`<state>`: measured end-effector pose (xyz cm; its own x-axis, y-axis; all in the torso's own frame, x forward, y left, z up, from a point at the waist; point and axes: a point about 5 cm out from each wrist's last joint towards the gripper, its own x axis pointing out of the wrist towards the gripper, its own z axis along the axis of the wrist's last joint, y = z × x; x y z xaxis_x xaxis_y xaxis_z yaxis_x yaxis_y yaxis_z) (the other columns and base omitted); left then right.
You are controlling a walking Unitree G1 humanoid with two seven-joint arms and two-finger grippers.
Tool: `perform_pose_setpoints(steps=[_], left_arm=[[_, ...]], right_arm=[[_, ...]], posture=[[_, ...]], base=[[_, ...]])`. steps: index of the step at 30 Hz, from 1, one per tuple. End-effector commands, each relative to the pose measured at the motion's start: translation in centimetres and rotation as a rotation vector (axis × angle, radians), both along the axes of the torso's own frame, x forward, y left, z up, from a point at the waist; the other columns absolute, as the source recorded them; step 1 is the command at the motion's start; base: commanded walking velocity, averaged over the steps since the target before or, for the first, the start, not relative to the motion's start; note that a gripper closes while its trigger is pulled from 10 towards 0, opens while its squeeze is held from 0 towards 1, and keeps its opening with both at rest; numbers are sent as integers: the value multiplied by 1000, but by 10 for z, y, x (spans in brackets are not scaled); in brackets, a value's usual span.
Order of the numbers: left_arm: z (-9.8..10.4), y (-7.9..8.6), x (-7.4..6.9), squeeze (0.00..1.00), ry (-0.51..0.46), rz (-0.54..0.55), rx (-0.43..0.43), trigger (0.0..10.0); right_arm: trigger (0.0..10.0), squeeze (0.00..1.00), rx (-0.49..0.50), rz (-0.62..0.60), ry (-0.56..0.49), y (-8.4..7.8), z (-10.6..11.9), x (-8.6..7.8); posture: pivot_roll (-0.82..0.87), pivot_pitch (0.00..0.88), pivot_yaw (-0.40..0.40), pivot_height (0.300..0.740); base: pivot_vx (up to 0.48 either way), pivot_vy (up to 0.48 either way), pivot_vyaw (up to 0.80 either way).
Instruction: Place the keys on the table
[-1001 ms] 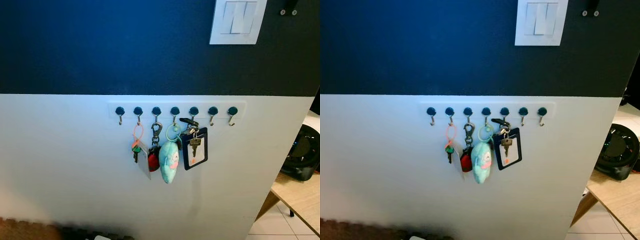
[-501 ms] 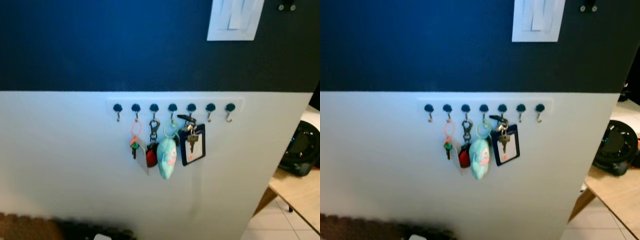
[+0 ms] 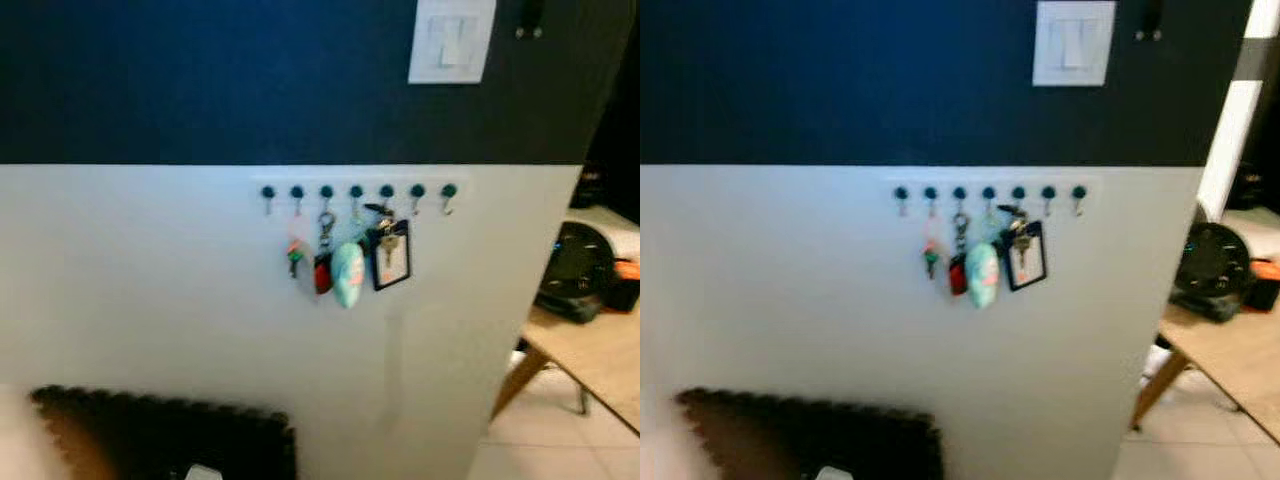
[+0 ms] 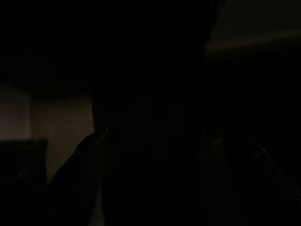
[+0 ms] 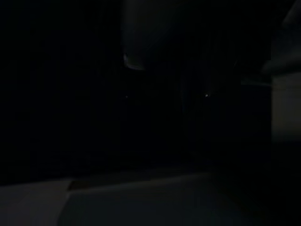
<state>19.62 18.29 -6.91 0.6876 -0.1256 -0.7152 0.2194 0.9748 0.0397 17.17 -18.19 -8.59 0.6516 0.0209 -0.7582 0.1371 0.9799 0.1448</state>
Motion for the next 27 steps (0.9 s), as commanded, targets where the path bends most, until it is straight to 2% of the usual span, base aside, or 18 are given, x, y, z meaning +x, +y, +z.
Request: perform_pose_setpoints(steps=[1, 13, 18, 27], left_arm=[[5, 2, 8, 0, -23, -10, 13, 10000], [7, 5, 12, 0, -24, -19, 37, 10000], [7, 6, 14, 0, -16, -41, 83, 10000], [6, 7, 13, 0, -1, -40, 101, 10000]], right_arm=[[10000, 0, 7, -15, 15, 1, -2, -4], [10000, 0, 10, -18, 18, 2, -3, -5], [10000, 0, 11, -22, 17, 2, -3, -5], [10000, 0, 9, -25, 18, 1, -3, -5]], posture=[[87, 5, 22, 740], [90, 0, 29, 740], [89, 0, 32, 740], [91, 0, 33, 740]], base=[[0, 0, 0], [0, 0, 0], [0, 0, 0], [0, -455, 0]])
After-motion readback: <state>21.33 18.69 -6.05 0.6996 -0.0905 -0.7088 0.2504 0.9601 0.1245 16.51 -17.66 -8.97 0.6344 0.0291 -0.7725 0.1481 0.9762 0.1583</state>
